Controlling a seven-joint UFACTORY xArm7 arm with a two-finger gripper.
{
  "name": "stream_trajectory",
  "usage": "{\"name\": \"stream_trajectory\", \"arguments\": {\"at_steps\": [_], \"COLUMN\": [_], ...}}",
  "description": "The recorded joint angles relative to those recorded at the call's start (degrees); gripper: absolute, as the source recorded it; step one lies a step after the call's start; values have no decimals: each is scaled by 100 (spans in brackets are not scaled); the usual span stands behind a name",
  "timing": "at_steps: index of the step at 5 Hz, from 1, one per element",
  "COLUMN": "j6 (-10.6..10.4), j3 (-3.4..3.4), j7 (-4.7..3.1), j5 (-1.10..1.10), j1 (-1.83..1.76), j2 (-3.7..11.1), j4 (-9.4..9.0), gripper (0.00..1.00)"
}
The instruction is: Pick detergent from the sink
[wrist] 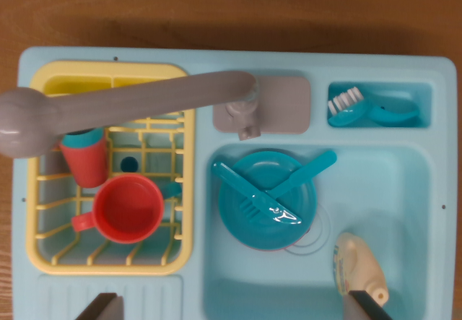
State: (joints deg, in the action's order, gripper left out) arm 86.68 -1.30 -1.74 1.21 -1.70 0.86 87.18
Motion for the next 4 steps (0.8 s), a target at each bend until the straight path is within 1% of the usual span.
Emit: {"name": "stream_trajectory", "arguments": {"at_steps": [1,2,3,4], "j6": [-159,-159,-348,-348], "j3": [40,40,89,89], "j7": [-119,-119,-262,-262], "j5": [-26,-26,-58,-58], "j1": [37,37,81,81], "j2": [35,35,77,77], "j4": [-153,-153,-335,-335], "gripper": [0,0,0,0]}}
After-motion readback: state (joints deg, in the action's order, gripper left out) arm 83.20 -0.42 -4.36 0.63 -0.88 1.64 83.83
